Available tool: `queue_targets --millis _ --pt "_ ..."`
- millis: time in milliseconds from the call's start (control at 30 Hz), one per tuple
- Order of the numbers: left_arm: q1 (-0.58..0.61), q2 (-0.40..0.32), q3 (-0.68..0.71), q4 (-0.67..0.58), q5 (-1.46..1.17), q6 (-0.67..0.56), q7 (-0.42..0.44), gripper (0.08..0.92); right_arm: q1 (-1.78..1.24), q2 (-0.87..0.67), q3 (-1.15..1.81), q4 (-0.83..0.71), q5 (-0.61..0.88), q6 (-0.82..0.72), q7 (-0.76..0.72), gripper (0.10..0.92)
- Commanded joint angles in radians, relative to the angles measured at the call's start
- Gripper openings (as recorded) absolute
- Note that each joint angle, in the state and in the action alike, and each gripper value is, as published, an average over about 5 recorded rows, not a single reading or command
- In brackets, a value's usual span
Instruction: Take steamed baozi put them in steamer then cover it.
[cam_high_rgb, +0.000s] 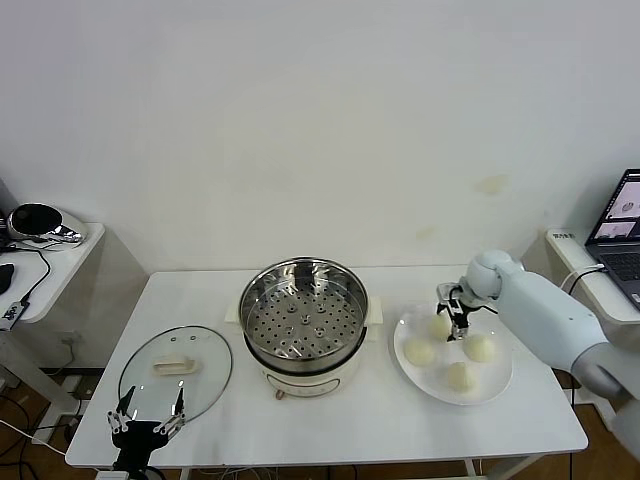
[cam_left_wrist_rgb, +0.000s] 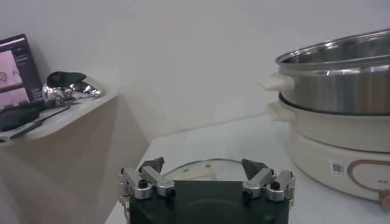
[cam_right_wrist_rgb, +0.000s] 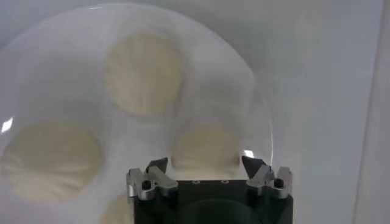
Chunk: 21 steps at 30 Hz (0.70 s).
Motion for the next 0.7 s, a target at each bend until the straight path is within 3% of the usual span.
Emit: queue_targets --millis 33,367,700 --pt "0.0 0.001 0.0 -0.001 0.001 0.0 0.0 0.823 0.004 0.007 -0.003 -0.01 -0.006 0.005 0.004 0.61" --pt "-0.003 0.004 0.0 -0.004 0.0 0.0 0.0 0.823 0.125 -0.091 -0.082 0.159 0.114 -0.01 -0.002 0.562" --pt "-0.005 0.023 0.001 -0.005 -0.036 0.004 0.002 0.823 0.517 -0.167 -0.323 0.356 0.44 0.0 0.008 0.56"
